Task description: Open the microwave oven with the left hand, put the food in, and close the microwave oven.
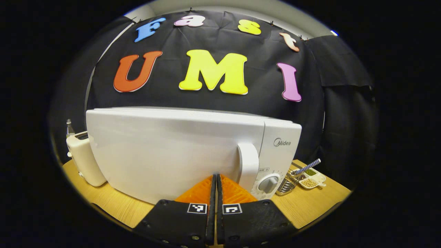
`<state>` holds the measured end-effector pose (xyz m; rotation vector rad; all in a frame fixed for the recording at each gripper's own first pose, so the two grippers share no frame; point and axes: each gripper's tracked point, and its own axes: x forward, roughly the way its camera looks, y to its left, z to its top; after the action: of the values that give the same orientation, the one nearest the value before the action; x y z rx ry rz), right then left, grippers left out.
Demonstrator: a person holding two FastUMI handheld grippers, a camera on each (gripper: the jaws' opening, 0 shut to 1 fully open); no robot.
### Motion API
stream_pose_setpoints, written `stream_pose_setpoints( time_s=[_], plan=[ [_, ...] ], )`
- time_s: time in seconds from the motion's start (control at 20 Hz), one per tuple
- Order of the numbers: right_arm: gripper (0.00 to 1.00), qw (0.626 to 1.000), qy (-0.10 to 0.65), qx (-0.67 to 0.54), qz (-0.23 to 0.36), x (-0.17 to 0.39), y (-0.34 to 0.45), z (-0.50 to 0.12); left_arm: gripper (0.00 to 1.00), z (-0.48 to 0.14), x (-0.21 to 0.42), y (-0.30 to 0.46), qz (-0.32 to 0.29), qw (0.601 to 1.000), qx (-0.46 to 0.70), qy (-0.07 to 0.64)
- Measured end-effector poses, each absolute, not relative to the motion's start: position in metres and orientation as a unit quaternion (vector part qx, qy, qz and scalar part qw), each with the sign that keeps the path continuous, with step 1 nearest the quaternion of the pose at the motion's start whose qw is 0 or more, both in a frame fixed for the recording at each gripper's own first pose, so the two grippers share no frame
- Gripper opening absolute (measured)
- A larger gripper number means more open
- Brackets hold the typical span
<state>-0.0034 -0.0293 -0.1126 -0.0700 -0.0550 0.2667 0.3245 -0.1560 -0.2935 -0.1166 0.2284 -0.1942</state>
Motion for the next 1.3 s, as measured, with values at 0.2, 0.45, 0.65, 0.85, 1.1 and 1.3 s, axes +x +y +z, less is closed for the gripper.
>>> stream_pose_setpoints(
  time_s=[0.2, 0.45, 0.65, 0.85, 1.1, 1.3],
  plan=[
    [1.00, 0.992, -0.019, -0.030, 0.125, -0.004, -0.032, -0.118, 0.03, -0.299, 0.325, -0.156, -0.104, 0.985, -0.049, 0.126],
    [0.89, 0.993, -0.012, -0.019, 0.118, -0.014, -0.036, -0.118, 0.02, -0.300, 0.326, -0.157, -0.113, 0.980, -0.073, 0.144],
    [1.00, 0.994, -0.006, -0.015, 0.107, -0.024, -0.040, -0.121, 0.09, -0.326, 0.316, -0.145, -0.095, 0.969, -0.065, 0.218],
    [0.89, 0.994, -0.005, -0.007, 0.104, -0.034, -0.040, -0.123, 0.40, -0.335, 0.283, -0.131, -0.088, 0.959, -0.102, 0.250],
    [1.00, 0.995, 0.005, 0.009, 0.103, -0.041, -0.035, -0.131, 0.94, -0.301, 0.236, -0.080, -0.038, 0.973, -0.052, 0.222],
    [0.89, 0.994, 0.011, 0.016, 0.105, -0.046, -0.023, -0.132, 0.94, -0.248, 0.179, -0.050, -0.016, 0.984, -0.022, 0.176]
  ],
)
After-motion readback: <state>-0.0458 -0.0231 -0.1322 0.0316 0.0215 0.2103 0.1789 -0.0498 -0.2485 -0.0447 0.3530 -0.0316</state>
